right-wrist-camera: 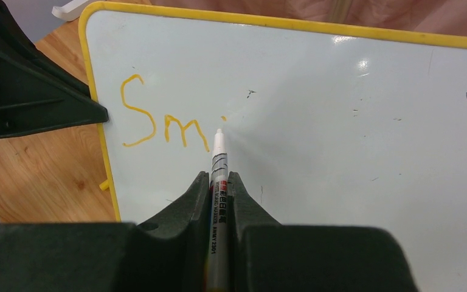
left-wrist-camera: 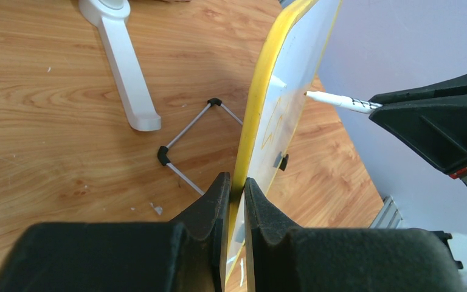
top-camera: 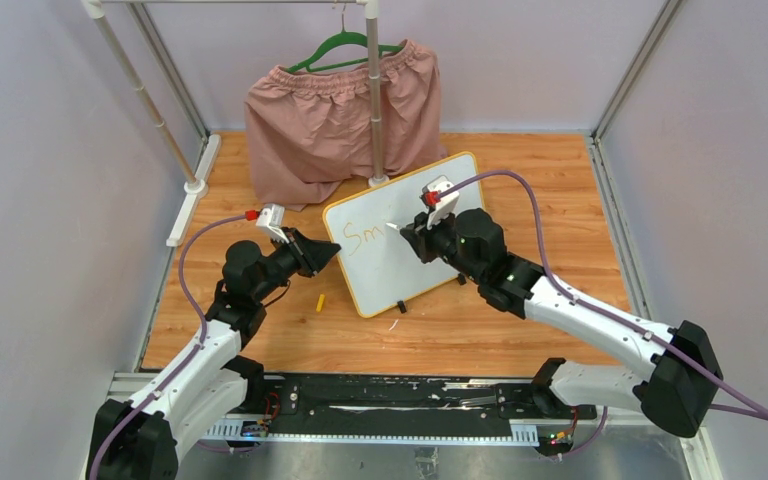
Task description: Write a sentence on the whiteboard
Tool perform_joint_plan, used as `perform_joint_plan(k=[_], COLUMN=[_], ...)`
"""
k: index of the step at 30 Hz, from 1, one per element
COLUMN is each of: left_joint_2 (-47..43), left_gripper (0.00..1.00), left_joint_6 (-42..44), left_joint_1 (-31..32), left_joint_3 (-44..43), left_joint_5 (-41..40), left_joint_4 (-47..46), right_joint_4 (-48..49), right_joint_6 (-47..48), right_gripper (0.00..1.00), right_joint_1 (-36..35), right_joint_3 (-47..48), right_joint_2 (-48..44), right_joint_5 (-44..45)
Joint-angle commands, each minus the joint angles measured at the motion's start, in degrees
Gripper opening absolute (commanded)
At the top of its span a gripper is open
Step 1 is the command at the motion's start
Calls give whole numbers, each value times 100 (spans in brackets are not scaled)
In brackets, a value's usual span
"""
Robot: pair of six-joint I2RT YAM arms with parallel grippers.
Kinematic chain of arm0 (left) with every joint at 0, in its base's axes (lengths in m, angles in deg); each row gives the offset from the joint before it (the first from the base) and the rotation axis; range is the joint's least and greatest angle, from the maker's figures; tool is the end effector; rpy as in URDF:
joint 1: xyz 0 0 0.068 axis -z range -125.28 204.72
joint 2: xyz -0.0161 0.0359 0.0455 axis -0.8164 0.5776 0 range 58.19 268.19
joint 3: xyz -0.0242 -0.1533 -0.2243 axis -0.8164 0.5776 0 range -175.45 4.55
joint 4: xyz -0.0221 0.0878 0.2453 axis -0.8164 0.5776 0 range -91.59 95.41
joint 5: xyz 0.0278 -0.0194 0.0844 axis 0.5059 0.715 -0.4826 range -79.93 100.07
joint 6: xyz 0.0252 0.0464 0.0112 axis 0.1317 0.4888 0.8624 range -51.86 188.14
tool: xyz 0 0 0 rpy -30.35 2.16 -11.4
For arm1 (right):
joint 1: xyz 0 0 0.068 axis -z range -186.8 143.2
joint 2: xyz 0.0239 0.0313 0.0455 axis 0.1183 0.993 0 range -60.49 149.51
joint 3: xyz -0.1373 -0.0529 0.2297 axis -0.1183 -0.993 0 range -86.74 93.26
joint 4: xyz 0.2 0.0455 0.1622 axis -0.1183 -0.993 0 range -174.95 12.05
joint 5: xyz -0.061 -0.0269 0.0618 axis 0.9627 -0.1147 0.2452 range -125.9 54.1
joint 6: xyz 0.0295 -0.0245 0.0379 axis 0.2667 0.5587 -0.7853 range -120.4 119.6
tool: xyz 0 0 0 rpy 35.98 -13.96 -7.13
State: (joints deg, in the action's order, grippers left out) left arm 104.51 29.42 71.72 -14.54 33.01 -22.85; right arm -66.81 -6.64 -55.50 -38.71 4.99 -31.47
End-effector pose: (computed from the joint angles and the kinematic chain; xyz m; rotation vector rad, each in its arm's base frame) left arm 0.1770 -0.0687 0.2345 -0.0155 1.7816 -1.0521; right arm 0.1808 0.2018 0.3254 -0.5682 1.6271 0.6524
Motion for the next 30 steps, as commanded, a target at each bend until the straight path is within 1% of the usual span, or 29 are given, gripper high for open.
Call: perform_joint_plan(k=[1, 10, 30], left_joint_2=[-85, -103, -124], left_gripper=[0, 0, 0], left_joint_6=[38, 38, 40], left_joint_1=[-12, -12, -12], left_joint_3=[64, 63, 48], left_joint_5=[87, 91, 88], left_joint_4=[-63, -69, -72], right_joint_4=[91, -27, -256], right_joint_6=[-42, -63, -186], right_gripper=[0, 0, 0], right_joint_1=[54, 54, 53], right_joint_3=[136, 196, -142], right_joint_2=[88, 238, 85], right_joint_5=[91, 145, 98])
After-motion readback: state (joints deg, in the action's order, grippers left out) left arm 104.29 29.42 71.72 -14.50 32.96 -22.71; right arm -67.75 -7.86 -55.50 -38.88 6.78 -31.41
